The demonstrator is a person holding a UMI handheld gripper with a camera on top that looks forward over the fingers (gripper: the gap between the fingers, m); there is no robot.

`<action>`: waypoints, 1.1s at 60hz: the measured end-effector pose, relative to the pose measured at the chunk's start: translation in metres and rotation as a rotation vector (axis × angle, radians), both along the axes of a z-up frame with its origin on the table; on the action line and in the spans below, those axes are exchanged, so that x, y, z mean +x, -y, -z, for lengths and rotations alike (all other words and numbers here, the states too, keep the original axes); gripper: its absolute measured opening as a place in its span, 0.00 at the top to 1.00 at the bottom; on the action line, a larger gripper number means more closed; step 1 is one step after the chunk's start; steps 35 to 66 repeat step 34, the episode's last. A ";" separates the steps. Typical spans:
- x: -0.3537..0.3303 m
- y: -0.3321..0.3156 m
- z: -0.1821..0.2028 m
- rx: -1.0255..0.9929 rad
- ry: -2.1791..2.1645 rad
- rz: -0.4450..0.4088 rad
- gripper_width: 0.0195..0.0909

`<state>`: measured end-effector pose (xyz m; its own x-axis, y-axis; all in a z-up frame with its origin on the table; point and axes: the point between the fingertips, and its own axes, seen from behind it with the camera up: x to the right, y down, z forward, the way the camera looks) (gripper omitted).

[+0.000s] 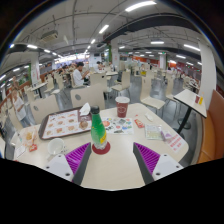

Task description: Pour water

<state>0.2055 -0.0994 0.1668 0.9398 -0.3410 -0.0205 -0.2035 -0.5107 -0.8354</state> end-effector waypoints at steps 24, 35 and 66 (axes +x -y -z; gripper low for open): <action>-0.069 0.132 -0.096 -0.090 0.081 0.146 0.10; -0.077 0.142 -0.100 -0.064 0.016 0.164 0.10; -0.077 0.142 -0.100 -0.064 0.016 0.164 0.10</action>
